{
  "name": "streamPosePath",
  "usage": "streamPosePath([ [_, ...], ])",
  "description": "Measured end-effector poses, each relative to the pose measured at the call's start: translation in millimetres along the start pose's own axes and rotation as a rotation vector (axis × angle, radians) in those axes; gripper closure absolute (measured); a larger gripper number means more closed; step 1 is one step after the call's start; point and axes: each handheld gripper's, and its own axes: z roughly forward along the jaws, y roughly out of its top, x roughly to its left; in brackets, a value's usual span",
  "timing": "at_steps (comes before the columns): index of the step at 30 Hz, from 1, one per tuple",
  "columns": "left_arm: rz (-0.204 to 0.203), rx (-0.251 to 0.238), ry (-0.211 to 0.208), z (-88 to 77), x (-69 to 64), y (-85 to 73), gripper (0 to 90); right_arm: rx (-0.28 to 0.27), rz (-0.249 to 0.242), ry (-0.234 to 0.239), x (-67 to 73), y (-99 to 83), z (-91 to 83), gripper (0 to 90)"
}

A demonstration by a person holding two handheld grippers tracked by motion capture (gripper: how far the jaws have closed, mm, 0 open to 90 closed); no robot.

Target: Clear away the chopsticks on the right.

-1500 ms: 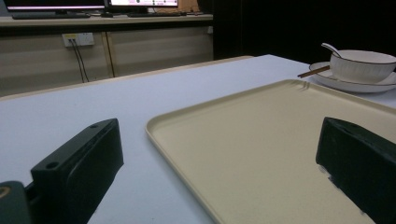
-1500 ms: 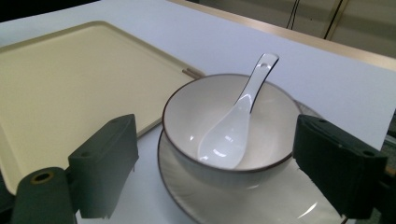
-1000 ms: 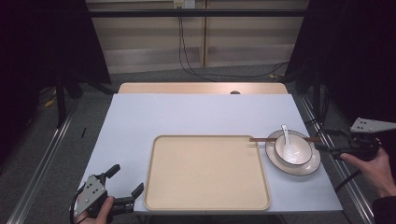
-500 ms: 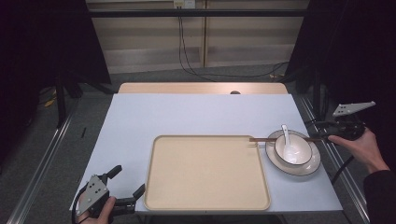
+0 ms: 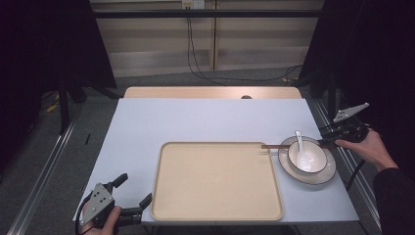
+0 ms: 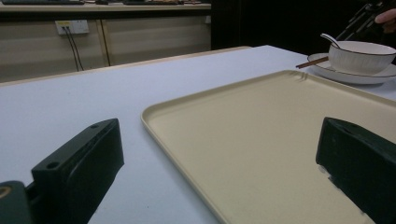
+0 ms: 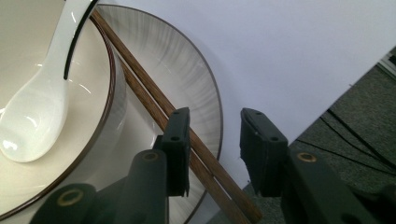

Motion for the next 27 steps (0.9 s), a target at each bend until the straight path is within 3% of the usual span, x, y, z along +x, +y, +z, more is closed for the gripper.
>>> streamPosePath([
  [6,-0.008,0.006,0.006,-0.3,0.6,-0.5,0.8,0.021,-0.005,0.022,-0.4,1.5,4.7,75.8],
  [15,-0.013,0.005,0.01,-0.9,1.2,-0.6,0.8,0.021,-0.016,0.044,2.3,1.7,5.3,76.0],
  [27,-0.019,0.001,0.002,-1.1,2.2,-0.8,0.8,0.028,-0.046,0.036,3.6,5.8,12.7,73.0],
])
